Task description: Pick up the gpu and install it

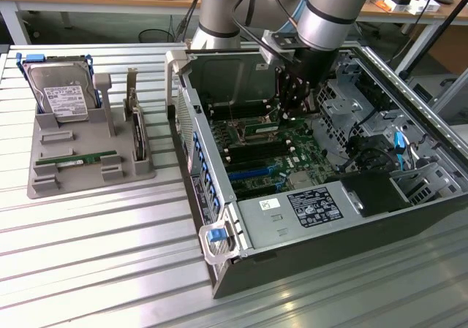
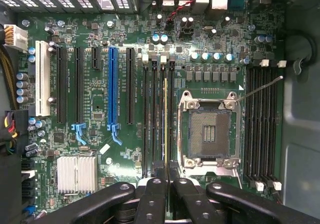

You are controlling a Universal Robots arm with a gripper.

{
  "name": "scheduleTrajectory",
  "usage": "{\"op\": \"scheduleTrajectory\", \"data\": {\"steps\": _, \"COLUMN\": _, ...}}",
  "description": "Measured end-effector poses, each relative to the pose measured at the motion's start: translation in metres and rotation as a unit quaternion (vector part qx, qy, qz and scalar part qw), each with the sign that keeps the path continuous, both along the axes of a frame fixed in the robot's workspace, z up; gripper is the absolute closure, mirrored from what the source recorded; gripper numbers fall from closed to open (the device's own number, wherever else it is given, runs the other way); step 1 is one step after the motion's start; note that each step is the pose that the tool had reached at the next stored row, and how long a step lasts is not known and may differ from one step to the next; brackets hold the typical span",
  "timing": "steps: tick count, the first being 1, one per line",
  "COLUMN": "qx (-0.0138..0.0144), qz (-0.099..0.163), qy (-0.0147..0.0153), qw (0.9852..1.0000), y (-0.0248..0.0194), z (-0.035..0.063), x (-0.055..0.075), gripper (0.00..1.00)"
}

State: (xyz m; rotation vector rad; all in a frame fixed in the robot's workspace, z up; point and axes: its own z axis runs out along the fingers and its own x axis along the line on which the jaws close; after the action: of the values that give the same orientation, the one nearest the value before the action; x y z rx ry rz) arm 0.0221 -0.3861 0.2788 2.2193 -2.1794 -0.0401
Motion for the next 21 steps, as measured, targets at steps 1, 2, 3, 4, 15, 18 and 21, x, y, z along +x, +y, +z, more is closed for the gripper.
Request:
{"op": "scheduleTrajectory", "data": {"steps": 1, "qx": 0.0001, "qz": 0.0, "qy": 0.0, "qw": 1.0, "y": 0.0, "z": -0.0005, "x": 0.0, "gripper": 0.88}}
{"op": "scheduleTrajectory", "data": {"steps": 2, "qx": -0.0001, "qz": 0.0, "qy": -0.0001, "qw": 1.0, "y": 0.0, "z": -0.0006, "x": 0.0, "gripper": 0.88}}
{"op": "scheduleTrajectory", "data": {"steps": 3, "qx": -0.0002, "qz": 0.0, "qy": -0.0001, "qw": 1.0, "y": 0.0, "z": -0.001, "x": 0.0, "gripper": 0.88}}
{"op": "scheduleTrajectory", "data": {"steps": 4, "qx": -0.0006, "qz": 0.0, "qy": 0.0, "qw": 1.0, "y": 0.0, "z": -0.0014, "x": 0.0, "gripper": 0.88}}
{"op": "scheduleTrajectory", "data": {"steps": 15, "qx": -0.0042, "qz": 0.0, "qy": 0.0, "qw": 1.0, "y": -0.0048, "z": -0.0084, "x": 0.0, "gripper": 0.88}}
{"op": "scheduleTrajectory", "data": {"steps": 18, "qx": -0.0053, "qz": 0.0, "qy": 0.0, "qw": 1.0, "y": -0.0065, "z": -0.0094, "x": 0.0, "gripper": 0.88}}
{"op": "scheduleTrajectory", "data": {"steps": 21, "qx": -0.0073, "qz": 0.0, "qy": 0.0, "qw": 1.0, "y": -0.0106, "z": -0.0104, "x": -0.001, "gripper": 0.88}}
